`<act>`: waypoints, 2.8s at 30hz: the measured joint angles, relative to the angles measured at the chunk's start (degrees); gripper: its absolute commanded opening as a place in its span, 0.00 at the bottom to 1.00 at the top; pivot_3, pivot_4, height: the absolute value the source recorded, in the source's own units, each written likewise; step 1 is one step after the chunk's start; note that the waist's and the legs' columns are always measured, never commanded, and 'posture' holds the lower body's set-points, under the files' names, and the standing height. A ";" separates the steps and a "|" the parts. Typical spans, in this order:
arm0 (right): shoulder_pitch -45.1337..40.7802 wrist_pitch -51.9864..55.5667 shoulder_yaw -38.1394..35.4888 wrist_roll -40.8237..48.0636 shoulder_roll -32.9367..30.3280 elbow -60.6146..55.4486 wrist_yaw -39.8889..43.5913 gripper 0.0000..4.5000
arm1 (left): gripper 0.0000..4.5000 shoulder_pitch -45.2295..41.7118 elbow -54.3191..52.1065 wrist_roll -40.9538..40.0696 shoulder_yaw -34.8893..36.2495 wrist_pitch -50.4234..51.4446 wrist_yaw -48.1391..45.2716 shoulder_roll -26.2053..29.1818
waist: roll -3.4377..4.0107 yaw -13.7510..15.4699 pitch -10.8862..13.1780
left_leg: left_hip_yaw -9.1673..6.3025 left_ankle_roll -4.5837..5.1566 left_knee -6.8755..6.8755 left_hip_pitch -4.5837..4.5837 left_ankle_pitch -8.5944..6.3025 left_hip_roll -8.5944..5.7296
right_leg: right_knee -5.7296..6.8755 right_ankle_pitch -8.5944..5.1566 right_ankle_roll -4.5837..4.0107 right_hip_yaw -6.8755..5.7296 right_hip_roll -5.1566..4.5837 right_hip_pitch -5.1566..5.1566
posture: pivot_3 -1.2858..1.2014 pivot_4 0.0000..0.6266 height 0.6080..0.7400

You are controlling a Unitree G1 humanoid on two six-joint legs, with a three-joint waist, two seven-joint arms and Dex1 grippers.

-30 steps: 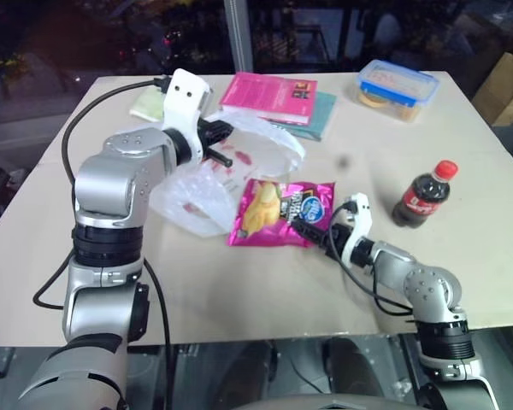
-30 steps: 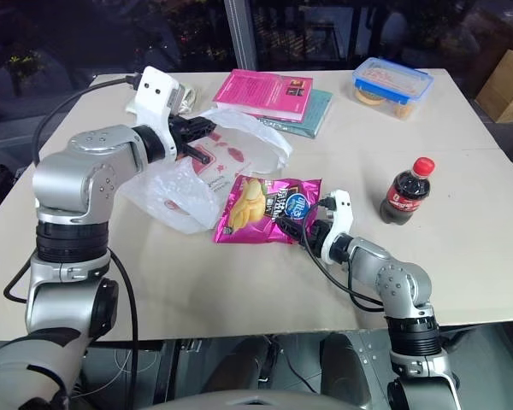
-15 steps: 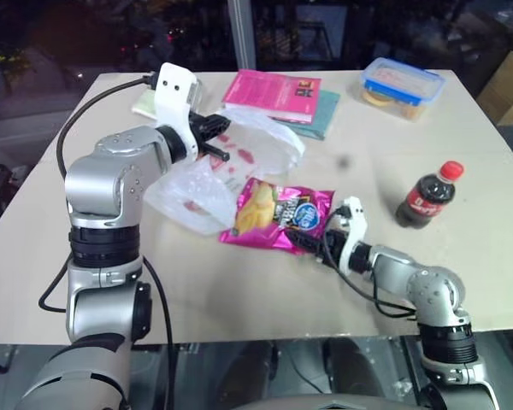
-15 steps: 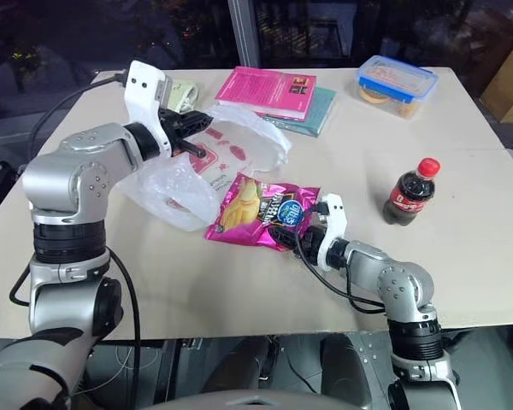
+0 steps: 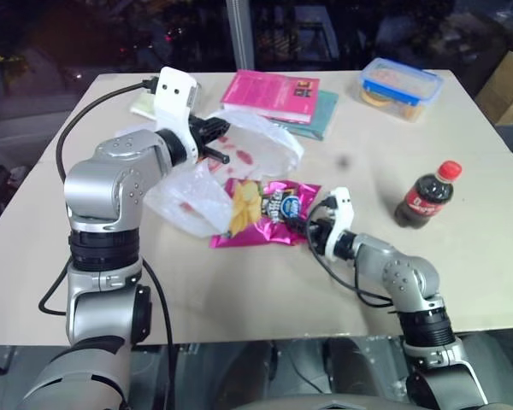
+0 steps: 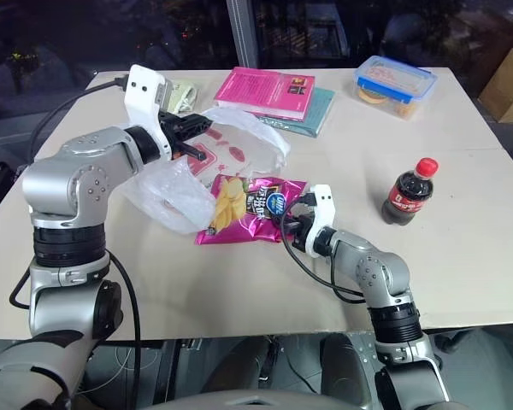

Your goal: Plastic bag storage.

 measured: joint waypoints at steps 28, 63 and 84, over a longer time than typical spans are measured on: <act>-5.15 13.27 -15.73 27.98 4.89 -10.40 -28.46 0.02 | 0.00 1.02 -5.90 -11.08 3.67 1.92 -7.43 3.75 | 0.09 0.13 0.06 | -0.02 -0.13 -0.09 -0.15 0.08 -0.01 | -0.11 0.01 -0.04 -0.04 -0.03 -0.16 | 0.52 0.24 1.00; -30.61 -3.64 -0.16 4.49 13.01 32.75 -14.96 0.07 | 0.00 9.91 -14.42 -16.74 3.12 5.25 2.47 -6.60 | 0.15 -1.56 0.07 | 0.09 -0.15 -0.16 -0.10 0.09 0.04 | 0.04 0.03 -0.08 0.06 0.08 -0.29 | 0.52 0.24 1.00; -9.03 9.83 -4.62 3.76 -17.68 -29.02 0.37 0.99 | 0.00 6.24 -3.95 -11.48 3.03 -2.20 10.33 -11.96 | 0.12 0.59 0.08 | 0.03 -0.06 -0.10 -0.25 0.03 -0.03 | -0.16 0.04 -0.08 -0.06 -0.09 -0.18 | 0.52 0.24 1.00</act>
